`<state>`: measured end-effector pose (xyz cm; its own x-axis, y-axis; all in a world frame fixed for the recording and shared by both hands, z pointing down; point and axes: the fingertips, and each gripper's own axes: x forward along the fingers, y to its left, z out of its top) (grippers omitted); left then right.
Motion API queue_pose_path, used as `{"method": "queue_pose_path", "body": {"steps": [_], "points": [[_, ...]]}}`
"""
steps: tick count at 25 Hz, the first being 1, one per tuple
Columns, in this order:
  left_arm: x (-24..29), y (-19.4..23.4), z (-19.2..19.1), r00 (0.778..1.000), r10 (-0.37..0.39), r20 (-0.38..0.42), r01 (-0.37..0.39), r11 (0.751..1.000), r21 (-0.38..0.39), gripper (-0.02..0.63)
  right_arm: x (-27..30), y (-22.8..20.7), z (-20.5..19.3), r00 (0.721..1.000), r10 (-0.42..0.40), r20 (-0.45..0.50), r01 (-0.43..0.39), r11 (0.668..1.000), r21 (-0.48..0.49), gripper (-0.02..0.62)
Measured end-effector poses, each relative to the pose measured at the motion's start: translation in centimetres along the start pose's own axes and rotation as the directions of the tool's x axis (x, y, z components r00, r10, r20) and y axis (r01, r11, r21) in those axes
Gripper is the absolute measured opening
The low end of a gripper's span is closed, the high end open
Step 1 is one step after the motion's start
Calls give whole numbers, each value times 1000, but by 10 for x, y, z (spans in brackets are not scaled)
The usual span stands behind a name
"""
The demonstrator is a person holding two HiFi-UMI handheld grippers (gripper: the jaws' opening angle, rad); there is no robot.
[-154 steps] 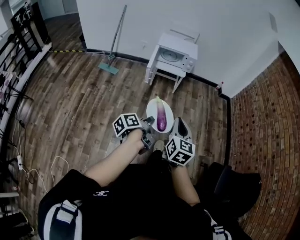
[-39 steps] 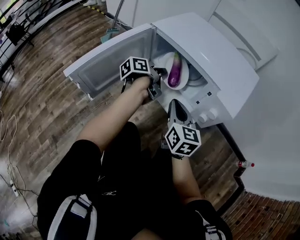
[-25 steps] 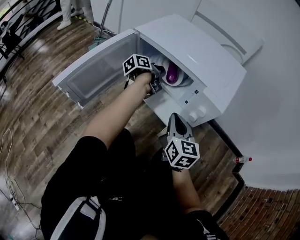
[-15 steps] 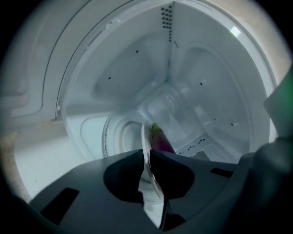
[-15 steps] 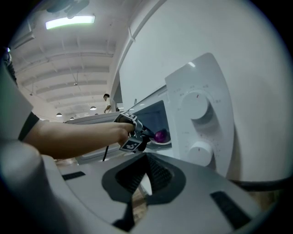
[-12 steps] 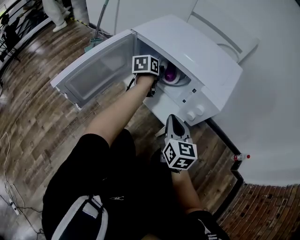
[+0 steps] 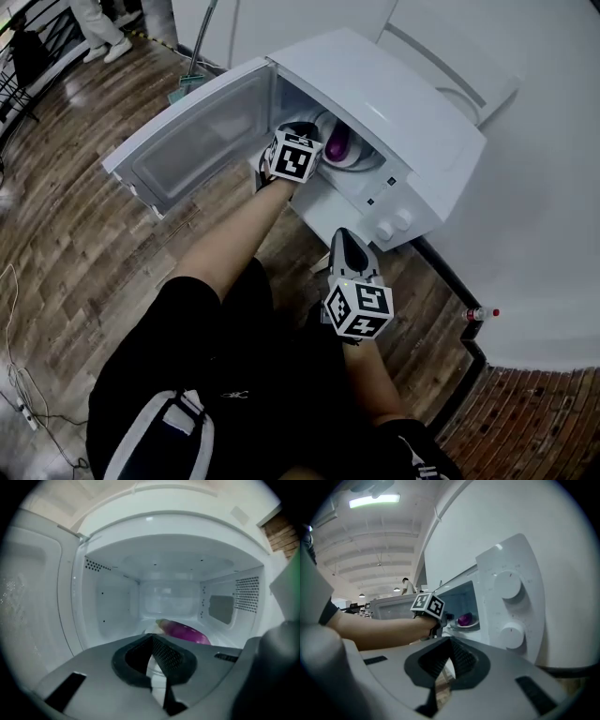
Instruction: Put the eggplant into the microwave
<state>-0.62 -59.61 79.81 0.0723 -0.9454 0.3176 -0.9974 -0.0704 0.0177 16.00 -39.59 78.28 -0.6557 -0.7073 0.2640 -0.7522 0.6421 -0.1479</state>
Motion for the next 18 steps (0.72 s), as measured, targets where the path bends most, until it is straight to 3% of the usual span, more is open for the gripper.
{"method": "queue_pose_path", "body": {"steps": [3,10,15,18], "points": [[-20,-12,-7,998,-60,4,60,997,44,0,8,-3,4,1000,-7,22,7,1000,11,12],[-101,-28,-31,993,-98,70,98,995,10,0,43,4,20,989,-13,148,12,1000,4,14],[-140,-35,-47,993,-87,83,87,996,10,0,76,11,17,986,5,165,-6,1000,9,14],[-151,-34,-35,994,-51,99,44,997,71,0,82,12,26,984,2,181,-4,1000,12,14]]}}
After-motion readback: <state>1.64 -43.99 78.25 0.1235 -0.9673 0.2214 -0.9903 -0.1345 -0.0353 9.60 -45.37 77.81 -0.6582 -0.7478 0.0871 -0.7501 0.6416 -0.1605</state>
